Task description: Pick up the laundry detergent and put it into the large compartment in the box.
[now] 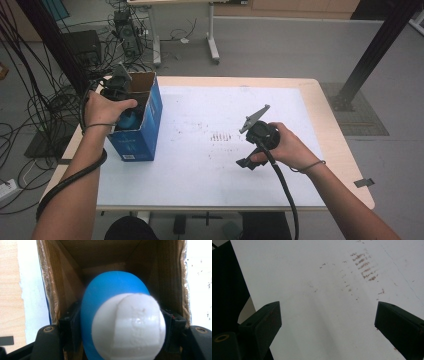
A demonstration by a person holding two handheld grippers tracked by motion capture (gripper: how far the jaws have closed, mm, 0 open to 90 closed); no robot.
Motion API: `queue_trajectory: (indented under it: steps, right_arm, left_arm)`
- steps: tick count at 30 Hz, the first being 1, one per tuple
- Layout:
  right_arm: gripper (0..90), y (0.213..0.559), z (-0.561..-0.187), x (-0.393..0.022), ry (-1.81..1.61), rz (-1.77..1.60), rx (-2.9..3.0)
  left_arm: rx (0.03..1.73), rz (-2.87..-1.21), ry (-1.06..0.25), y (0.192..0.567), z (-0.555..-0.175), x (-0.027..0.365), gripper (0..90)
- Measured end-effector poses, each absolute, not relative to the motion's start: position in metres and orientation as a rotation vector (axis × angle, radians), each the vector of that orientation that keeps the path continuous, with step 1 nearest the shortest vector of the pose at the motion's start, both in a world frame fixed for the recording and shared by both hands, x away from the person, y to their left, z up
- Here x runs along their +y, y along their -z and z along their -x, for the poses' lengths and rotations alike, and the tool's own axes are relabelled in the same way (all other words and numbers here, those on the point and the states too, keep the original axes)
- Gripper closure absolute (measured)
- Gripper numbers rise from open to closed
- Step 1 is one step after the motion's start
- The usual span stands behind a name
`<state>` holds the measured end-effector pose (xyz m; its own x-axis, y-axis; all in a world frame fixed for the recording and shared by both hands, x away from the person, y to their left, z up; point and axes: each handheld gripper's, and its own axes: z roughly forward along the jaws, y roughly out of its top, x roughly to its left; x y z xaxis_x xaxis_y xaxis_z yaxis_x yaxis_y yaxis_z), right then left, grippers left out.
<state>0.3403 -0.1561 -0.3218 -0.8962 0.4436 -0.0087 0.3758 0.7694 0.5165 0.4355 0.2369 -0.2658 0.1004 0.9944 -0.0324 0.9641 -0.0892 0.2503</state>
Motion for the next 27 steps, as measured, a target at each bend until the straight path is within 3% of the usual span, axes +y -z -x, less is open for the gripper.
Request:
queue_trajectory:
  steps: [27]
  right_arm:
    - [6.8, 0.321, -0.339, -0.154, -0.791, -0.652, 2.83]
  left_arm:
    - [1.955, -2.191, -0.394, 0.226, -0.425, 0.231, 28.9]
